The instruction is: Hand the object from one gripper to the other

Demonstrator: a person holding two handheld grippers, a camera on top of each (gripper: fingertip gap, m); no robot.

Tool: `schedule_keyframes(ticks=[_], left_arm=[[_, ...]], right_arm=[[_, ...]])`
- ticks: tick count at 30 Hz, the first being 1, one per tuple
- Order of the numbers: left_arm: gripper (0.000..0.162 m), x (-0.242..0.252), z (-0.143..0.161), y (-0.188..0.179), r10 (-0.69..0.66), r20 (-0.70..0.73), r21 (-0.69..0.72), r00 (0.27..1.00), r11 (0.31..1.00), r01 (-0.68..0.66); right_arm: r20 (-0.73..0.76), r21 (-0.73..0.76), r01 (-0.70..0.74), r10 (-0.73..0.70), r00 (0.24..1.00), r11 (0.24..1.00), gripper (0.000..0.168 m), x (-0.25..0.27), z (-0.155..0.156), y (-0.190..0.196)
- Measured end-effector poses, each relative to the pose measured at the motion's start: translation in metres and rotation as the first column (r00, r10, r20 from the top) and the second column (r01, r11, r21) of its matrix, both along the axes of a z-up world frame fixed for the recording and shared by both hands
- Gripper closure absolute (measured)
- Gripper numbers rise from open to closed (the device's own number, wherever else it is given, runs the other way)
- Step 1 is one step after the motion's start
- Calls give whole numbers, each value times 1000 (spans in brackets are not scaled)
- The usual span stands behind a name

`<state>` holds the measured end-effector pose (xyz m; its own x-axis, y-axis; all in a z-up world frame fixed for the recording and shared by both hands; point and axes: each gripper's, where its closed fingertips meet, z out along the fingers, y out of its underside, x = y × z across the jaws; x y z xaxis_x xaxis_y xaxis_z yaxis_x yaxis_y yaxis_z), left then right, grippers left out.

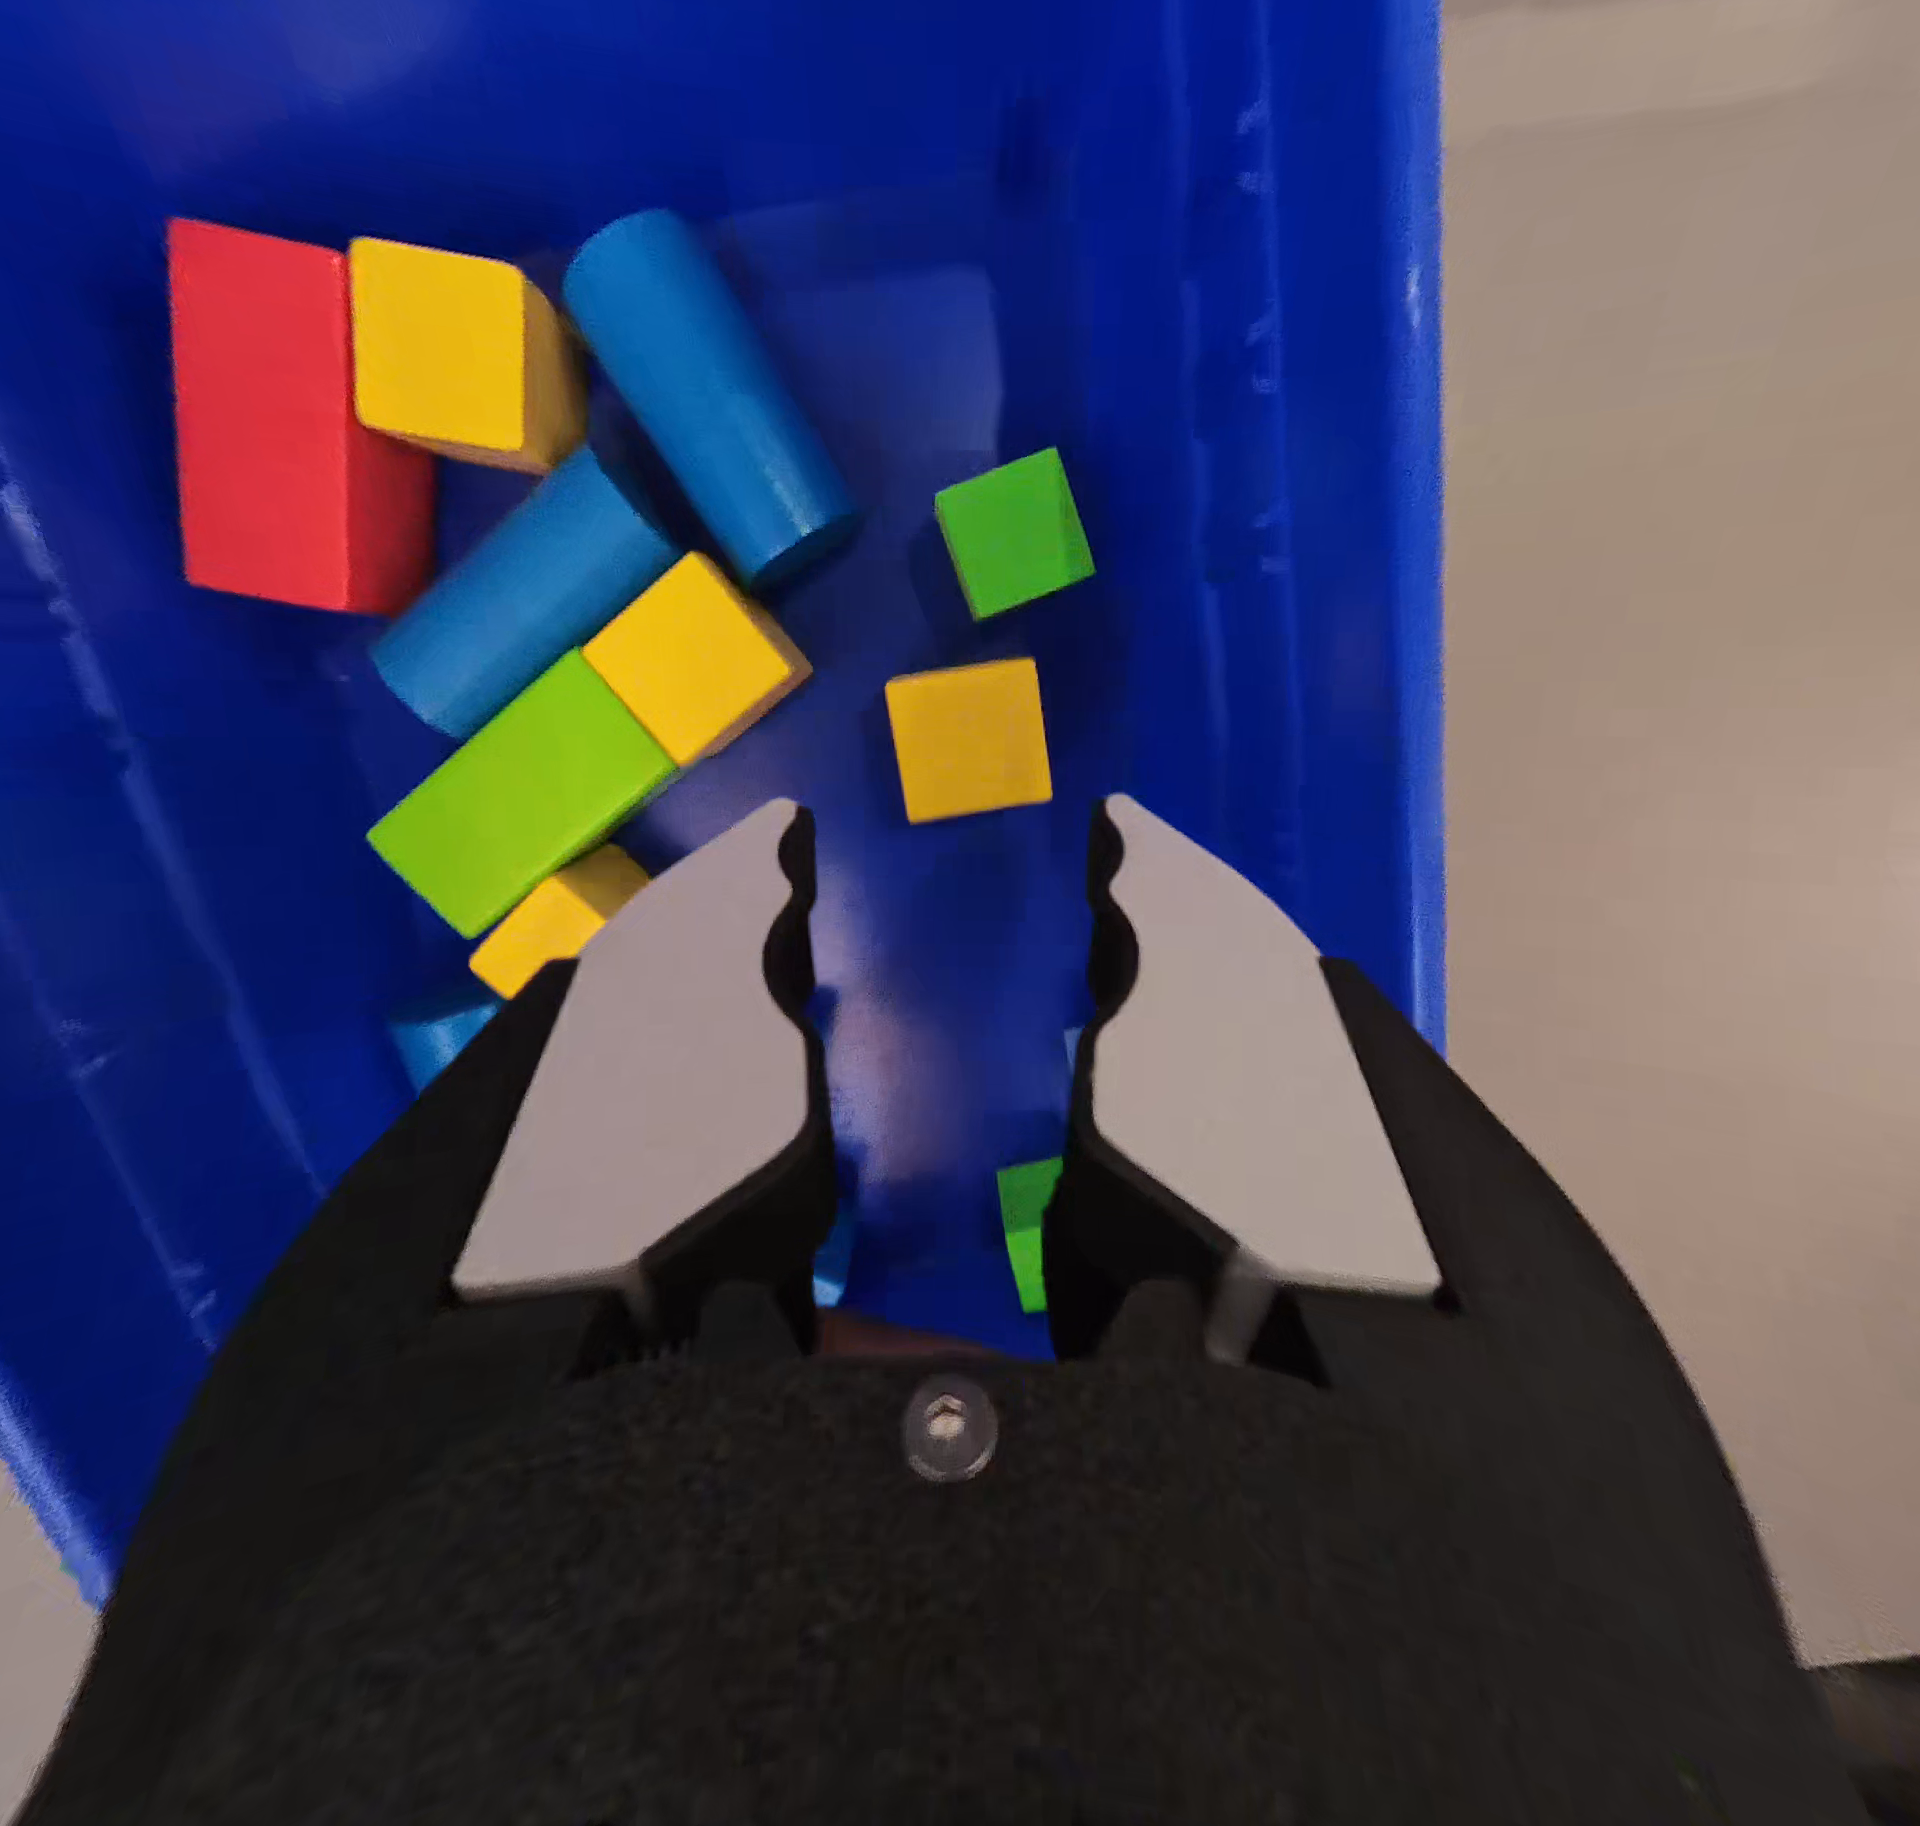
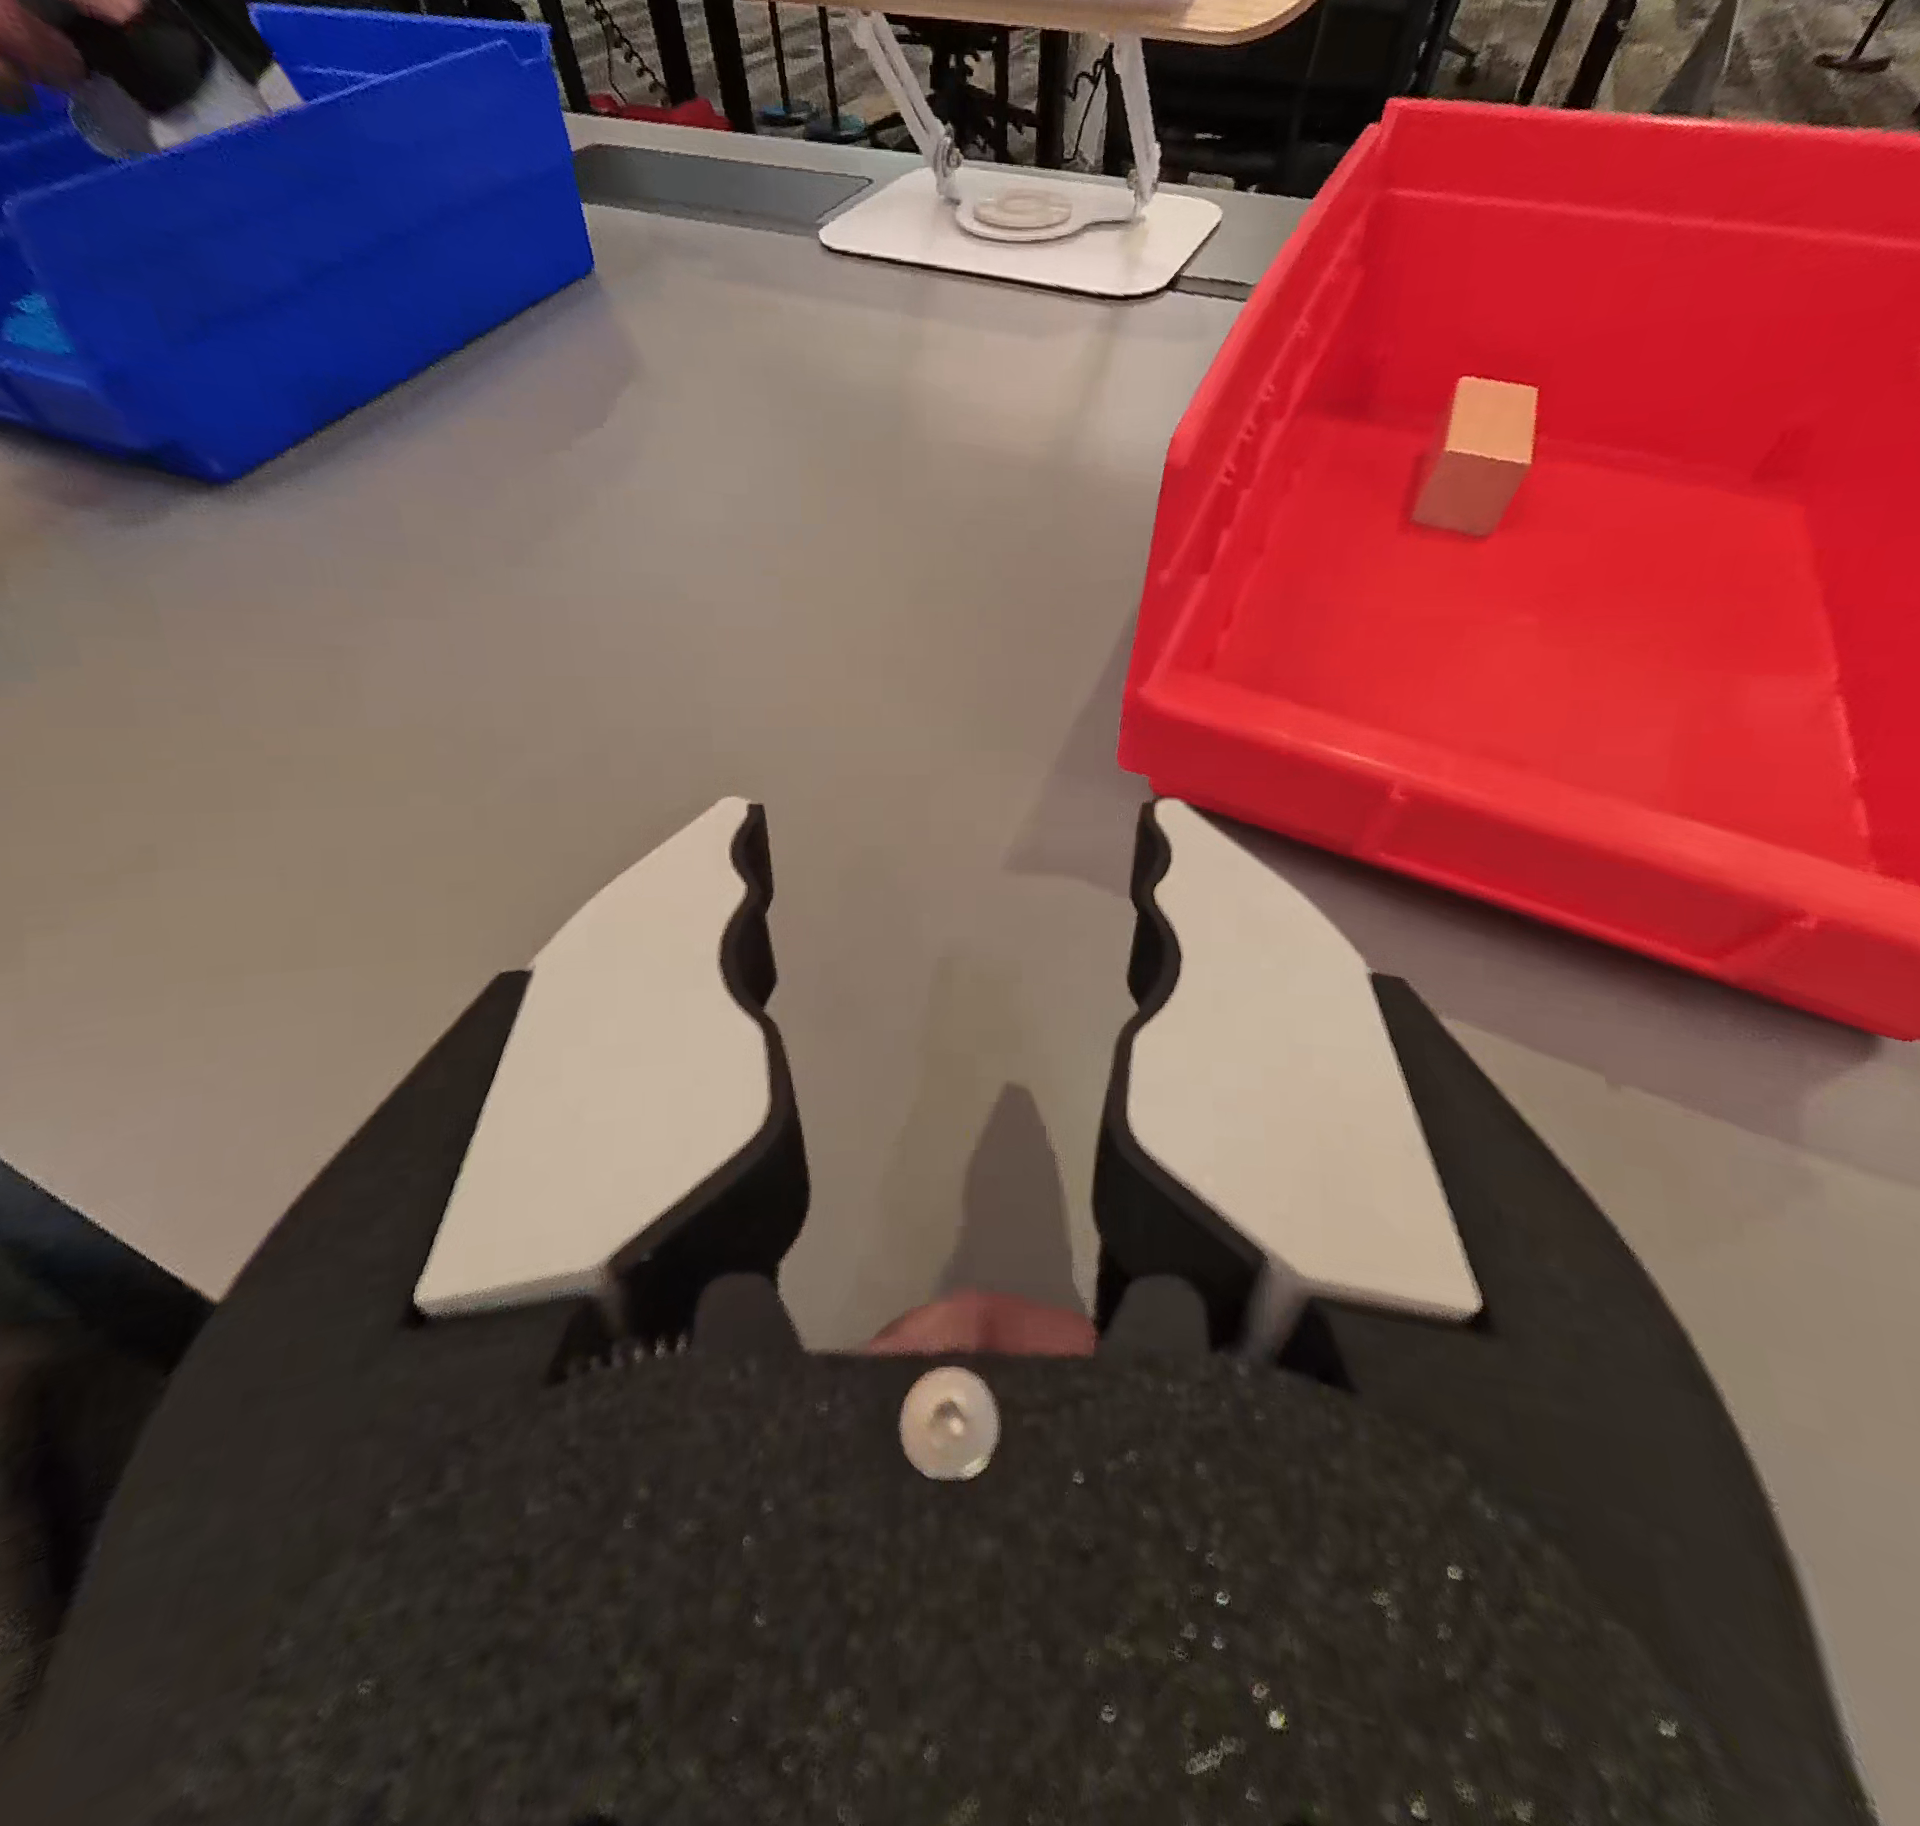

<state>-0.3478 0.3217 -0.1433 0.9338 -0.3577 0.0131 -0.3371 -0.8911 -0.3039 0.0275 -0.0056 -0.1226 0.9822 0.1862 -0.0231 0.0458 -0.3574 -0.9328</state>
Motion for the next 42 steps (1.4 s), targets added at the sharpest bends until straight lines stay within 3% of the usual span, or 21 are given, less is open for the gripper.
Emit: schedule_keyframes(ticks=[4, 7, 12, 15, 18, 21, 26, 29, 31, 35, 41, 42], left_arm=[[113, 9, -22, 5, 7, -24, -68, 1000, 998, -9], [126, 5, -37, 6, 23, -55, -107, 998, 994, -28], [128, -5, -31, 9, 36, -23, -85, 999, 996, -38], [128, -12, -14, 2, 27, 88, -59, 996, 998, -22], [128, -17, 11, -15, 14, 286, -11, 958, 1000, -12], [128, -8, 44, -43, -63, 531, 78, 845, 997, 25], [128, 46, 96, -129, -166, 868, 120, 468, 985, 127], [129, 92, 111, -186, -119, 970, 76, 213, 976, 203], [129, 124, 104, -225, -48, 993, 15, 111, 959, 283], [128, 170, 88, -281, 84, 996, -85, 23, 895, 437], [128, 191, 82, -302, 134, 991, -121, 10, 858, 499], [128, 193, 81, -303, 143, 990, -130, 13, 855, 501]], right_arm=[[-16, -13, -9, 9, 1000, 1000, 101, -2, -5, 1], [-36, -24, -15, 14, 999, 1000, 101, -5, -6, 1], [-32, -35, -15, 14, 999, 999, 101, -5, -9, 0], [-41, -25, -23, 22, 999, 999, 101, -5, -6, 1], [-13, -8, -32, 32, 999, 999, 101, -4, -4, 1], [10, 23, -84, 83, 996, 996, 100, -12, 1, 8], [52, 59, -276, 273, 961, 959, 99, -62, 4, 32], [128, 115, -458, 444, 887, 882, 99, -112, 15, 45], [167, 190, -561, 536, 827, 806, 100, -144, 31, 49], [98, 280, -664, 667, 739, 694, 102, -184, 56, 51], [15, 318, -713, 749, 663, 625, 108, -196, 57, 35], [27, 327, -716, 752, 659, 616, 133, -196, 56, 33]])
